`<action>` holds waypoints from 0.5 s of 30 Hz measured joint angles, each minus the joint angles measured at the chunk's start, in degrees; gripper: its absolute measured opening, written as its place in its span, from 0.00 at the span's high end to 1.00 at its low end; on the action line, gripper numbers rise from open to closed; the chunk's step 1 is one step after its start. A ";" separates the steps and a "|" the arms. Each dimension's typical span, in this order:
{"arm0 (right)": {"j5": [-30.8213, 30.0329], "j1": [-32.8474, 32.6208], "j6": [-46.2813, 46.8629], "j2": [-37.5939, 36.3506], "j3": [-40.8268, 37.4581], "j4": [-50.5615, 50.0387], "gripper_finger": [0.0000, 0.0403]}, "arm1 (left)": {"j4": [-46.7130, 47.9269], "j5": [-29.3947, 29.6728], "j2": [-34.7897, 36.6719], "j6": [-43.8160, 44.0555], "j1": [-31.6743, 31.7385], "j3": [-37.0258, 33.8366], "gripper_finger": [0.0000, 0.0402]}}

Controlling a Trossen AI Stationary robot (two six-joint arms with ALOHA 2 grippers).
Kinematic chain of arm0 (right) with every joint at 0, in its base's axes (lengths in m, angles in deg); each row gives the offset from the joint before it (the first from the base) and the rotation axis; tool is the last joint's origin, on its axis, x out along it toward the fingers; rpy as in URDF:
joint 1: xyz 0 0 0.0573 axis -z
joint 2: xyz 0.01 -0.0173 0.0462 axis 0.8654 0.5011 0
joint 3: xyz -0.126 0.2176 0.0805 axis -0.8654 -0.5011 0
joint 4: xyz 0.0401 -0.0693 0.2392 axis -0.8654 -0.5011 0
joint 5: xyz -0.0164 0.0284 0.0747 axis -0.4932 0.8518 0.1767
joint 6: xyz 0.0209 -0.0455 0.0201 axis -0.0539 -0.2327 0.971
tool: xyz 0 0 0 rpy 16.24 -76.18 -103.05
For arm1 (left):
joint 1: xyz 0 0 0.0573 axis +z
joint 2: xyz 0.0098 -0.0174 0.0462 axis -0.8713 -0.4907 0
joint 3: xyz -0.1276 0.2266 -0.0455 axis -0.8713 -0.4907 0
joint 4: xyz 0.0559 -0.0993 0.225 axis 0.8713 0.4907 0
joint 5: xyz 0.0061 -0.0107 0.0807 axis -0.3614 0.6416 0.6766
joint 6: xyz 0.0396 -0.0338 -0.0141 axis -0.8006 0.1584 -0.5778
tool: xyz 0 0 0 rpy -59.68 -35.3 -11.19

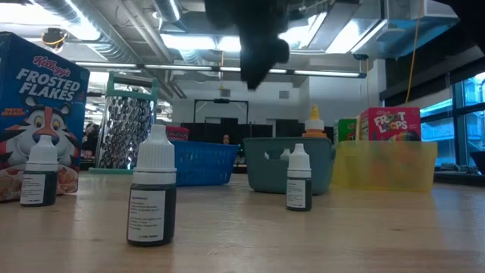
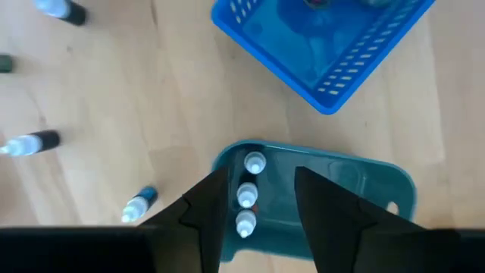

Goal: Pick & Place Kitchen Items
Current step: Put the orange seasoning pack into the blue bin

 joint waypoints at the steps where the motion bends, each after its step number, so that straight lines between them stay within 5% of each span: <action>1: -0.28 -0.36 -0.12 0.00 1.25 -0.81 0.62 | 1.11 -0.68 0.00 0.08 -0.19 0.23 0.40; 15: -8.52 -7.96 0.42 -1.52 13.99 -8.67 0.62 | 14.70 -11.57 0.00 25.91 -8.74 0.28 0.40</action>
